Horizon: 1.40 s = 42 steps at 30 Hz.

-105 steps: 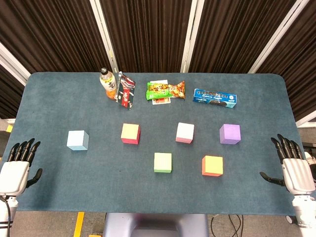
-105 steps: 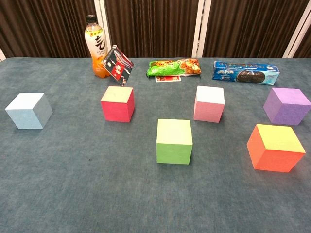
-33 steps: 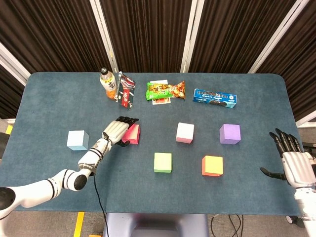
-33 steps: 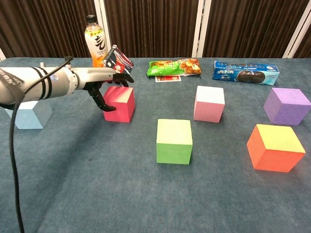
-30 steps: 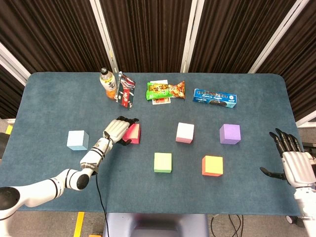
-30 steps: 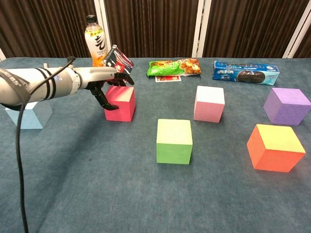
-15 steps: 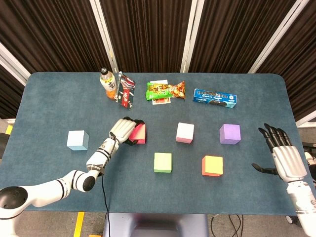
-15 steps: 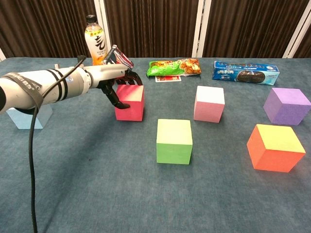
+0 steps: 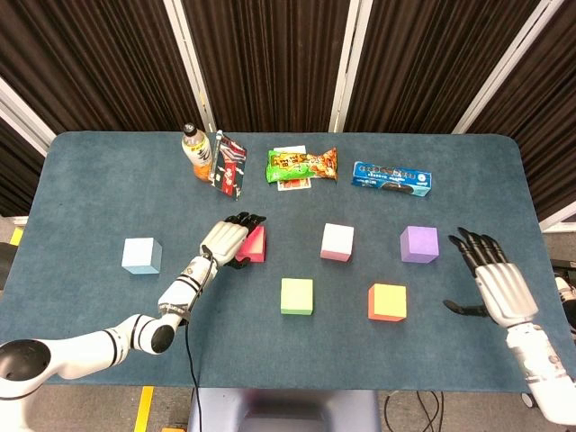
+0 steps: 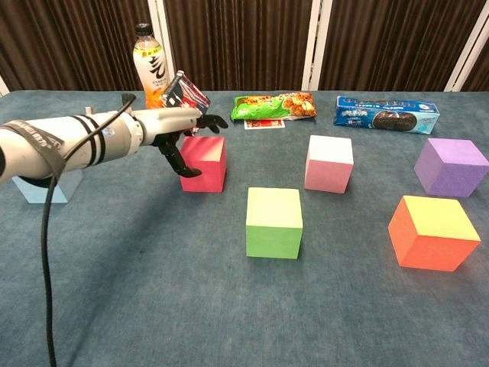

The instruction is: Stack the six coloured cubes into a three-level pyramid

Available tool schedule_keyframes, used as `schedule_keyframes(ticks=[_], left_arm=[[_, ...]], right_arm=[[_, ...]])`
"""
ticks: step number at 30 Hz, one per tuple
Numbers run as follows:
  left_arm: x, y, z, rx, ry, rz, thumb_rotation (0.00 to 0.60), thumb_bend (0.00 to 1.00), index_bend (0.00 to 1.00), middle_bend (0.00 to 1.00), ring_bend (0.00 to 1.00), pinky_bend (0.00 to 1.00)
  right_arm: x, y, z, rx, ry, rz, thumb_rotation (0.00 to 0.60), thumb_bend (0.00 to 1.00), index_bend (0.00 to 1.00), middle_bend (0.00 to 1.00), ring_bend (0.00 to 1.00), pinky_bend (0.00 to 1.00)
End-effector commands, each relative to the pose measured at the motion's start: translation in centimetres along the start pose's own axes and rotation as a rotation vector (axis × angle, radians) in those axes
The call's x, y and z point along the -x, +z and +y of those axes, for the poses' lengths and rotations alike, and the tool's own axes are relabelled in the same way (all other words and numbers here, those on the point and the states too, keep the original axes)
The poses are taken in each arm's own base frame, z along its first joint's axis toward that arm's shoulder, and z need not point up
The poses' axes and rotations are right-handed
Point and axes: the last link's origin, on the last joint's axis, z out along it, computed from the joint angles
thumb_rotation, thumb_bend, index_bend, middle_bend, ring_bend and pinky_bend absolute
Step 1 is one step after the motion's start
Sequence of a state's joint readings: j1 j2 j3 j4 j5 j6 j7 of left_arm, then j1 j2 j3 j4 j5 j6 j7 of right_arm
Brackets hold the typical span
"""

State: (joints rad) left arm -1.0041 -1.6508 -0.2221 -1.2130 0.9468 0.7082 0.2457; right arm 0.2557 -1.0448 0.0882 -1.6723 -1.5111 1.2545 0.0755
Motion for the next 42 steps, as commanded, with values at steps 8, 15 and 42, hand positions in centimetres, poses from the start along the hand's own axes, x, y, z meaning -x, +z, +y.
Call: schedule_keyframes(ticks=[8,15,42], left_arm=[[-2.8,-5.4,-2.1,0.008,0.009,0.122,0.600,0.35,0.00,0.00,0.00,0.10],[-4.0,-9.0,-4.8,-0.020,0.005,0.196,0.600,0.35,0.00,0.00,0.00,0.08],[-3.1,-12.0,-7.4,-0.027,-0.101,0.230,0.600,0.34,0.00,0.00,0.00,0.08]], right_arm=[[0.5,9.6,-4.7,-0.094,0.074,-0.086,0.600,0.04,0.12,0.21,0.06,0.15],[3.1,15.4,-7.7,-0.085,0.084,-0.196,0.600,0.04,0.20,0.23,0.08,0.17],[9.3,21.7,-12.1,-0.013,0.035,-0.337,0.600,0.16,0.40,0.24,0.10,0.17]])
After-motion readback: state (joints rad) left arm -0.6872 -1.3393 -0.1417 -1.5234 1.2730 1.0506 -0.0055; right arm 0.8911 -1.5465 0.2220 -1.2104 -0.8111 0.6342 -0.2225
